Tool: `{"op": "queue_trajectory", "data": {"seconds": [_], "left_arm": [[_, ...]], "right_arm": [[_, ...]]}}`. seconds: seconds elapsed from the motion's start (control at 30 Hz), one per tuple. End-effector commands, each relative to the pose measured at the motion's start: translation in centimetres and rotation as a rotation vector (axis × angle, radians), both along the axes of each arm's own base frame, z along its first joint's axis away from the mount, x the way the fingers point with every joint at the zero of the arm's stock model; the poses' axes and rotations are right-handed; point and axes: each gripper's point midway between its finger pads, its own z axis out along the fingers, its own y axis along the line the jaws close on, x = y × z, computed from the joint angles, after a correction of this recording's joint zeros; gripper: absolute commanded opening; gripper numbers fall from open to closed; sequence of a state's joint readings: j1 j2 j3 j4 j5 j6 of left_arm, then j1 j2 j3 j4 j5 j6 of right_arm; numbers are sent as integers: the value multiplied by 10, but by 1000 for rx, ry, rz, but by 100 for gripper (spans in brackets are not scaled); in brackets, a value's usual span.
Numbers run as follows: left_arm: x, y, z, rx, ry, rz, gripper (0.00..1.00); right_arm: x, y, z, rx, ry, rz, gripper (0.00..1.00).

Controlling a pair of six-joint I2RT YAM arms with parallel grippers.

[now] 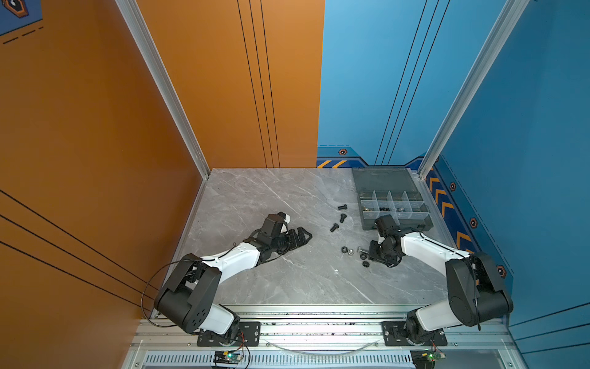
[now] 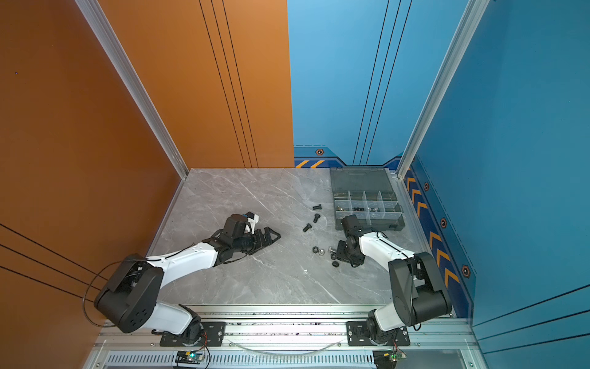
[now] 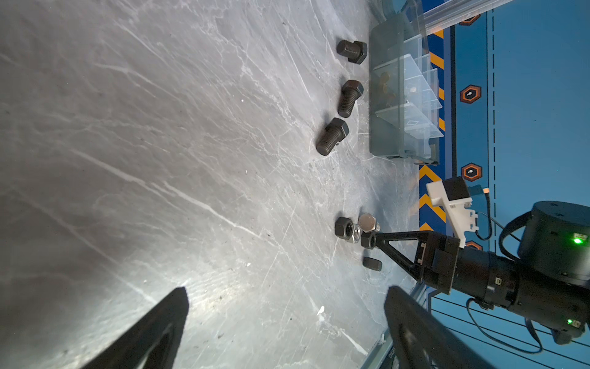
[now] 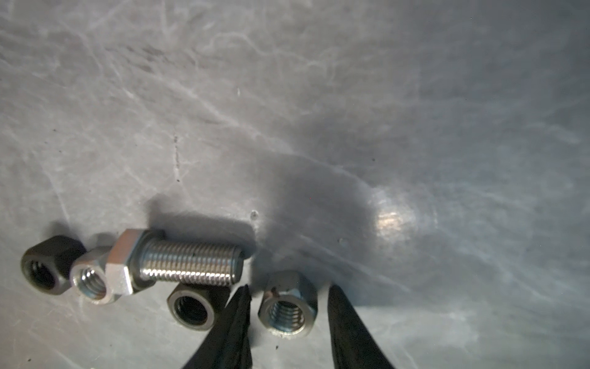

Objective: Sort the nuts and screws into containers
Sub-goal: 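Close the right gripper on a silver hex nut beside the silver bolt, then lift the silver hex nut and carry it over the organizer box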

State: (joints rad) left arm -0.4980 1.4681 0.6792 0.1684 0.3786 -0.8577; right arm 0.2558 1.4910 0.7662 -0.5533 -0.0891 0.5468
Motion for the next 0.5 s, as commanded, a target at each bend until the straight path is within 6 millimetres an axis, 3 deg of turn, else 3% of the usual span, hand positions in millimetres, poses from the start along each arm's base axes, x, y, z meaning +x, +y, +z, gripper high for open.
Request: {"op": "queue_trajectory", "data": {"seconds": [0.0, 0.47], "left_arm": [[1, -8, 6, -17, -9, -24, 98], [0, -7, 6, -17, -9, -23, 98]], "right_arm": [[-13, -13, -17, -74, 70, 4, 41], [-15, -11, -17, -76, 81, 12, 21]]}}
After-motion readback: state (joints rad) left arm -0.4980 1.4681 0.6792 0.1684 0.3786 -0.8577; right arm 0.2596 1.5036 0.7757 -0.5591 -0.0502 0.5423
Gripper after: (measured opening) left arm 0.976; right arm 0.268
